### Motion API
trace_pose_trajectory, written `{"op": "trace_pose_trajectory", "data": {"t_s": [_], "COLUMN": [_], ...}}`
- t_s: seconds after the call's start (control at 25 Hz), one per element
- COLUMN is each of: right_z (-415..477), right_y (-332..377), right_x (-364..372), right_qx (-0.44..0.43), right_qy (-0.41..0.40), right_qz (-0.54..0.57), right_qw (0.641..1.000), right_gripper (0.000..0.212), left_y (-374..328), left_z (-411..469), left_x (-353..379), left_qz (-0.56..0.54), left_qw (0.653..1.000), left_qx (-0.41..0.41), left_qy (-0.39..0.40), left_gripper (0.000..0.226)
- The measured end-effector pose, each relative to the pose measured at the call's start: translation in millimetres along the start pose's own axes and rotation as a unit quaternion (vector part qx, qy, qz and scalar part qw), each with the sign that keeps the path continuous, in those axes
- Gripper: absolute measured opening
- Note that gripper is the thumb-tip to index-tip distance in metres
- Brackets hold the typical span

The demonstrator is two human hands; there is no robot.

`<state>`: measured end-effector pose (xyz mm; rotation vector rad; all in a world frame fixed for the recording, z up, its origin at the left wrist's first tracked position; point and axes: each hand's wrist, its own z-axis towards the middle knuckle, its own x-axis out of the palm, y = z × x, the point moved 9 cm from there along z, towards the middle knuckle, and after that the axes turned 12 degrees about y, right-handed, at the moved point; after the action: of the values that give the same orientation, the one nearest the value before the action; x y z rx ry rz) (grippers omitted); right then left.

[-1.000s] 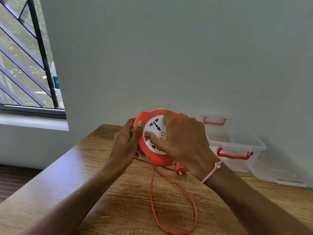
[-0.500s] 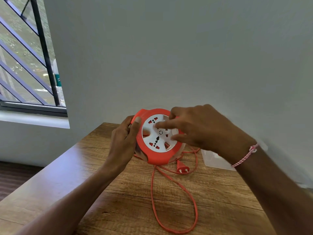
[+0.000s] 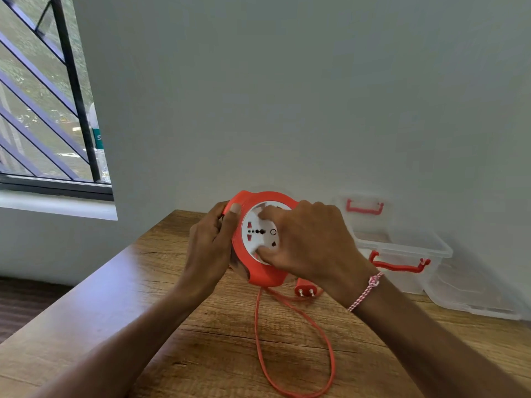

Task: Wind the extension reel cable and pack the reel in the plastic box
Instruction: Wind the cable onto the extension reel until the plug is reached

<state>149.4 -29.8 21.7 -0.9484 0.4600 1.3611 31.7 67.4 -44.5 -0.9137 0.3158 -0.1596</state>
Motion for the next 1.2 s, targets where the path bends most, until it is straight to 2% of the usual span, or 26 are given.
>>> {"op": "trace_pose_trajectory", "data": {"t_s": [0.12,0.2,0.24,0.32,0.4,0.52,0.64,0.84,1.0,1.12,1.2], "right_z": [-2.7,-1.8,0.6,6.9,11.3,8.5,5.0,2.9,1.5,2.0,-1.7], "right_y": [-17.8,-30.3,-35.1,-39.9,-33.6,-10.0,5.2,8.7,3.2,-8.4,-16.6], "right_x": [22.1,32.3,31.0,11.5,-11.2,-13.2,-0.5,0.8,-3.1,-2.3,11.8], "right_qx": [0.138,0.171,0.163,0.105,0.005,-0.120,-0.174,-0.191,-0.148,-0.006,0.103], "right_qy": [0.058,0.086,0.098,0.103,0.107,0.162,0.173,0.111,0.040,0.025,0.032], "right_qz": [0.196,0.283,0.296,0.252,0.131,-0.020,-0.100,-0.101,-0.038,0.069,0.160], "right_qw": [0.969,0.940,0.936,0.957,0.986,0.979,0.964,0.970,0.987,0.997,0.981], "right_gripper": [0.071,0.066,0.060,0.046,0.042,0.050,0.060,0.064,0.060,0.064,0.069], "left_y": [-2.2,0.6,2.3,3.7,2.7,3.1,7.2,5.4,1.4,0.1,0.0], "left_z": [-1.4,-1.2,-0.6,0.9,2.1,1.4,1.2,0.7,-1.3,-3.4,-5.0], "left_x": [1.9,1.0,-0.7,-4.3,-6.3,-4.9,-6.0,-3.5,-0.2,1.7,3.1], "left_qz": [0.010,0.005,0.001,-0.004,0.001,-0.002,-0.019,-0.044,-0.042,-0.040,-0.038], "left_qw": [1.000,1.000,1.000,1.000,1.000,1.000,0.999,0.999,0.999,0.999,0.999], "left_qx": [0.009,0.004,-0.001,-0.007,-0.003,-0.004,-0.017,-0.018,-0.007,0.000,0.003], "left_qy": [0.003,-0.002,-0.009,-0.023,-0.031,-0.029,-0.031,-0.019,-0.014,-0.020,-0.017], "left_gripper": [0.035,0.034,0.037,0.044,0.048,0.046,0.043,0.049,0.048,0.046,0.046]}}
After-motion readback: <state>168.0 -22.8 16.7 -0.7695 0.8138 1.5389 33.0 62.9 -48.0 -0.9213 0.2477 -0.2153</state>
